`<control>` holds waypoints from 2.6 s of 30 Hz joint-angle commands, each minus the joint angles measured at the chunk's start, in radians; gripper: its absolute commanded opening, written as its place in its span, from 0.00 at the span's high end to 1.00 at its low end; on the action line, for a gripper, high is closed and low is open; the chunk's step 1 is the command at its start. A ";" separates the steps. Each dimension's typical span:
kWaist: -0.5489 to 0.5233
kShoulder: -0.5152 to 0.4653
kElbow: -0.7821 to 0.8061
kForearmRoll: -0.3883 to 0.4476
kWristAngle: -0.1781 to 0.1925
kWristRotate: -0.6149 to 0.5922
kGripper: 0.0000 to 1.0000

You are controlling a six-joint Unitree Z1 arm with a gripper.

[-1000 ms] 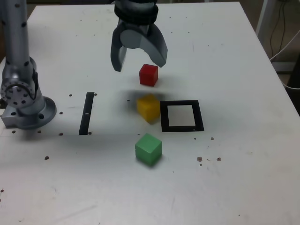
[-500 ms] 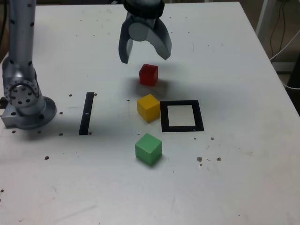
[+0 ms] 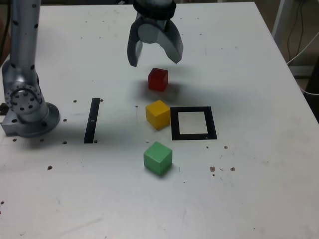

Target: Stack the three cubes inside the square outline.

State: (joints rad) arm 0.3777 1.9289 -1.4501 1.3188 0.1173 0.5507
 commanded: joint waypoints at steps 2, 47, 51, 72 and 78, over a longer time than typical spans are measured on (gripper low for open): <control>0.001 0.005 0.002 -0.010 0.005 0.053 0.01; -0.010 0.112 0.120 -0.203 0.000 0.132 0.25; -0.016 0.111 0.116 -0.213 0.014 0.117 0.50; -0.028 0.107 0.114 -0.215 0.012 0.112 0.64; -0.028 0.104 0.113 -0.213 0.012 0.111 0.64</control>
State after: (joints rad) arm 0.3519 2.0363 -1.3342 1.1026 0.1299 0.6647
